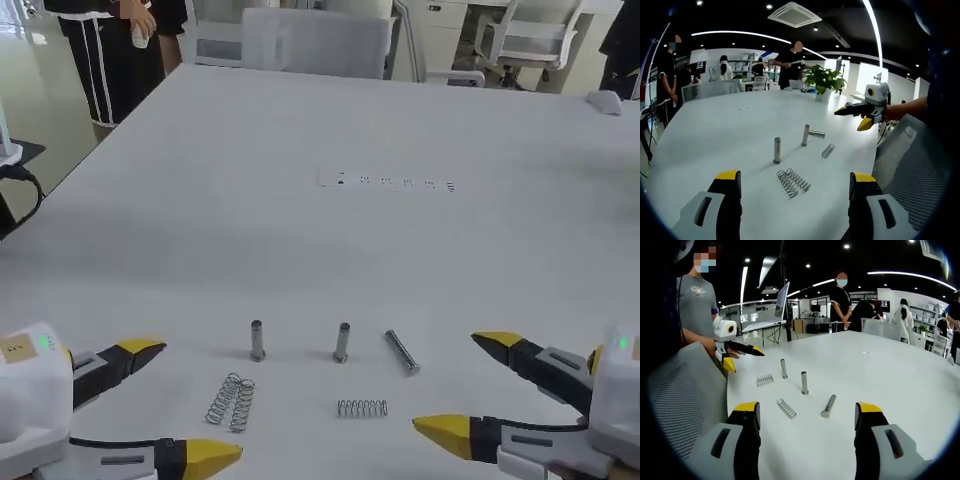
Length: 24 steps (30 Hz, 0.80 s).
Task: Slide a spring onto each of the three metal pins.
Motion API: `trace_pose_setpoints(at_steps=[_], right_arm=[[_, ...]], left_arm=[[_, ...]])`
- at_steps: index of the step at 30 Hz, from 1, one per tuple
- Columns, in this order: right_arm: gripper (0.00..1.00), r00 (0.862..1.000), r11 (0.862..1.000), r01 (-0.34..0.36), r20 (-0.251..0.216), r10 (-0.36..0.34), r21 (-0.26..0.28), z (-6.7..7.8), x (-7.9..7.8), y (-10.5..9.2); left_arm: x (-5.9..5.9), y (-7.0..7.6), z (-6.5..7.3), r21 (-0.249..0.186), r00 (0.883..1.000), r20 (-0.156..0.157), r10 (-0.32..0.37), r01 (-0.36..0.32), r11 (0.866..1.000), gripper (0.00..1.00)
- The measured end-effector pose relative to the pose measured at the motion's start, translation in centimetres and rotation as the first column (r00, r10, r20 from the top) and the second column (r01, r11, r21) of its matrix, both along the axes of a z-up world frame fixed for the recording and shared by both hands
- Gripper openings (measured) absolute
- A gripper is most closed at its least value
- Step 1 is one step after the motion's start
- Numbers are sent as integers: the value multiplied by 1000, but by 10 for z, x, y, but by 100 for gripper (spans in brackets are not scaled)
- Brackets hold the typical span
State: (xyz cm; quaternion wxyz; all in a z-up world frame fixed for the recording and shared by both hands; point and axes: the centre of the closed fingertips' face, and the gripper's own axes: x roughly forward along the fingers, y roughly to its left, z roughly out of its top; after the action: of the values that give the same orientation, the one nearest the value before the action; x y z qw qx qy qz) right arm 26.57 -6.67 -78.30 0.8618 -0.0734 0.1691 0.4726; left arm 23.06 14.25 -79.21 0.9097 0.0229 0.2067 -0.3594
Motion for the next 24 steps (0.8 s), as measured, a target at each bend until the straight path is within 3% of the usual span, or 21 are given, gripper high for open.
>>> trace_pose_setpoints(at_steps=[24], right_arm=[[75, 1000, 1000, 9, -4, -9, -7, 2, 2, -3]], left_arm=[[0, -2, 0, -5, 1000, 2, -3, 3, 1000, 86]])
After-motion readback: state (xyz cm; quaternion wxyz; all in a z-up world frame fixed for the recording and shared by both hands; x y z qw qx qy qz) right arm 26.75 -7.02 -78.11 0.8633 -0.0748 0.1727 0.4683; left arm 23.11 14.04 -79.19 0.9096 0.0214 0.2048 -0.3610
